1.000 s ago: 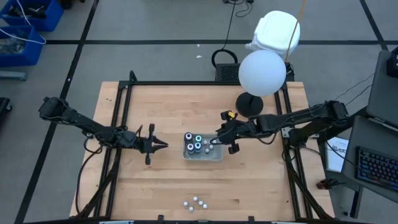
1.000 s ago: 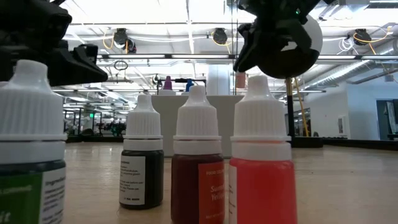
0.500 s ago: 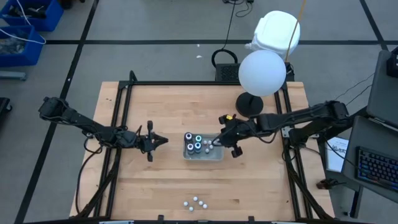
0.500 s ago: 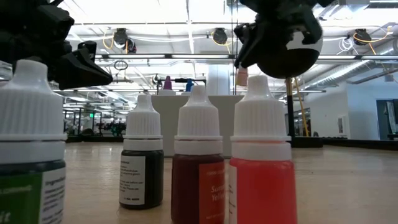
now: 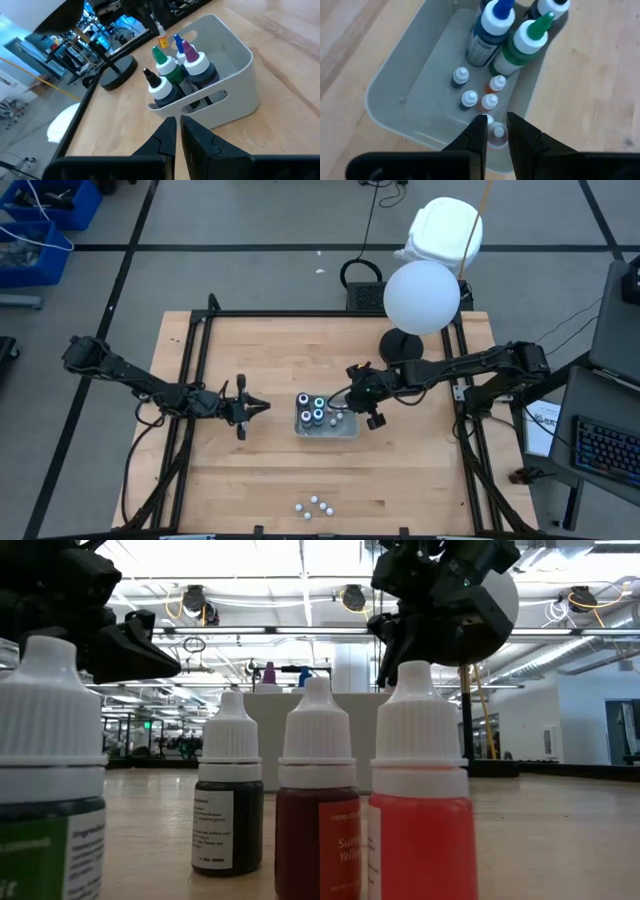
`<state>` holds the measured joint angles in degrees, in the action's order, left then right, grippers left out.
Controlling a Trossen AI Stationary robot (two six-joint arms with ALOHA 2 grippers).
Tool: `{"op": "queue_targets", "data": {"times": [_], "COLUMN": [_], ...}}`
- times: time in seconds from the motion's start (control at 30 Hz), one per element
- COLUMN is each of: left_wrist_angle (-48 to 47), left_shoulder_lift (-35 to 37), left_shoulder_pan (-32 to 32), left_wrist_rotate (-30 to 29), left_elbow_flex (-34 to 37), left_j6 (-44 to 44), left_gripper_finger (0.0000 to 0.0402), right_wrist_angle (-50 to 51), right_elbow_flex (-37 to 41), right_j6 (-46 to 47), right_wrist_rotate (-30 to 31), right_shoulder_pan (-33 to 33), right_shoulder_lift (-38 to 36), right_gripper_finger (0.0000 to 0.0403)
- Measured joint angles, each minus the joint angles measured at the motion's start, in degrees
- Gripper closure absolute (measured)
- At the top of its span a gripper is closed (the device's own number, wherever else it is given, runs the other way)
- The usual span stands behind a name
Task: Pick & Place food coloring
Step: Put the small orange food coloring bottle into the gray bin
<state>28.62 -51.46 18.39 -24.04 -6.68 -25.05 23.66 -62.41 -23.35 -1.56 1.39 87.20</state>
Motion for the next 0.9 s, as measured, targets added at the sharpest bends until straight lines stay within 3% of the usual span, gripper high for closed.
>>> {"op": "queue_targets", "data": {"times": [0.67,0.9], "left_wrist_angle": [0.1,0.0], "left_shoulder_lift": [0.0,0.0], "left_shoulder_pan": [0.0,0.0], "left_wrist_rotate": [0.4,1.5], "left_elbow_flex": [0.0,0.0], "left_j6": [1.5,1.3], "left_gripper_finger": [0.0369,0.0369], "right_wrist_angle": [-4.5,-6.1], "right_elbow_flex": [-0.2,-0.3], "right_j6": [6.1,5.6], "right_wrist_rotate": [0.2,3.5], "right_shoulder_pan": [-0.3,-0.7], "right_shoulder_lift": [5.3,7.5], "right_gripper_finger": [0.0357,0.0357]}}
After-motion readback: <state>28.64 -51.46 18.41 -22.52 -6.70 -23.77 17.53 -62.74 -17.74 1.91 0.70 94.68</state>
